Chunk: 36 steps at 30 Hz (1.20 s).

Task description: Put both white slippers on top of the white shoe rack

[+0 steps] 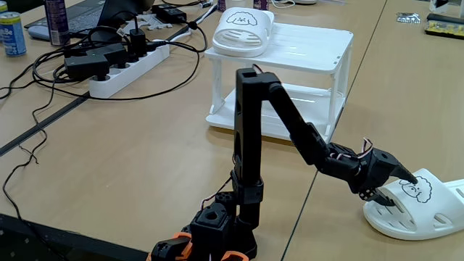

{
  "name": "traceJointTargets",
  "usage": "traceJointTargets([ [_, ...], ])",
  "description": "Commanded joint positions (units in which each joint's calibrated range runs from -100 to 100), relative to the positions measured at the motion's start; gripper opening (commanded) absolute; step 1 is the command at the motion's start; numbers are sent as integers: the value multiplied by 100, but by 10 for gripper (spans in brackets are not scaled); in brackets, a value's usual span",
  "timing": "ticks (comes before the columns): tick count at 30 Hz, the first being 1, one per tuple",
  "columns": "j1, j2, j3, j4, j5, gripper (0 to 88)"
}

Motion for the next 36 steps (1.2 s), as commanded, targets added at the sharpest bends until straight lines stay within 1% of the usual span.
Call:
traceJointTargets([
  [1,127,285,-303,-552,42,247],
  [8,242,487,-321,-975,42,243],
  [20,193,739,-799,-975,42,243],
  [29,-193,689,-763,-984,42,243],
  [36,-267,680,-754,-984,42,242],
])
